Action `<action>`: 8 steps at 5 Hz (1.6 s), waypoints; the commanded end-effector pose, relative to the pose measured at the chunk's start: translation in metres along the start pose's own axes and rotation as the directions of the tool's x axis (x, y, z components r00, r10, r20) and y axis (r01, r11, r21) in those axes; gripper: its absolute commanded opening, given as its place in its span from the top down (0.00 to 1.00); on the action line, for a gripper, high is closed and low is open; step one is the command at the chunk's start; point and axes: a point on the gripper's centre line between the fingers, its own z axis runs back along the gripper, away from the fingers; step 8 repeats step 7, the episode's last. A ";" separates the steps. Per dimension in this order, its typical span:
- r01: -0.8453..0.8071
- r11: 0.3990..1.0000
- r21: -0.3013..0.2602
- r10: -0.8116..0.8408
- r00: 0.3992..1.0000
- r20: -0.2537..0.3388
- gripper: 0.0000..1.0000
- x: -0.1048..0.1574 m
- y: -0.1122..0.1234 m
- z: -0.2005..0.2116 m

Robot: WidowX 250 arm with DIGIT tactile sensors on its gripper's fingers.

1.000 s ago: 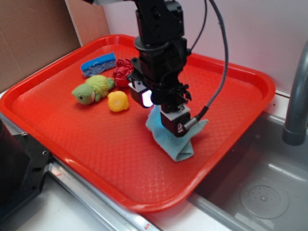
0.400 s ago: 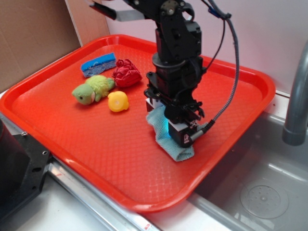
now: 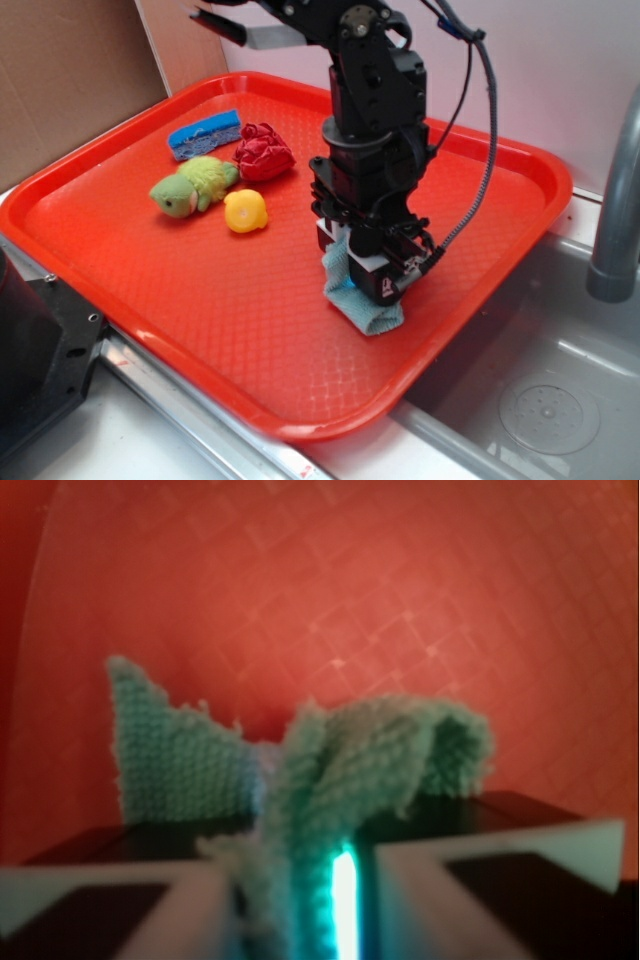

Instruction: Grab the blue cloth.

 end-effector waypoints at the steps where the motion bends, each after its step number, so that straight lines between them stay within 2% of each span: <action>1: -0.105 0.995 0.001 0.104 0.993 0.053 1.00 -0.005 0.041 0.060; 2: -0.179 0.983 -0.038 0.181 0.982 0.049 1.00 -0.015 0.064 0.090; 3: -0.279 0.959 -0.041 0.282 0.955 0.093 1.00 -0.038 0.086 0.122; 4: -0.371 0.928 -0.032 0.371 0.918 0.142 1.00 -0.063 0.102 0.142; 5: -0.441 0.897 0.004 0.432 0.879 0.201 1.00 -0.083 0.110 0.147; 6: -0.440 0.898 -0.028 0.437 0.879 0.191 1.00 -0.093 0.111 0.142; 7: -0.462 0.886 -0.032 0.461 0.872 0.167 1.00 -0.089 0.119 0.140; 8: -0.462 0.886 -0.032 0.461 0.872 0.167 1.00 -0.089 0.119 0.140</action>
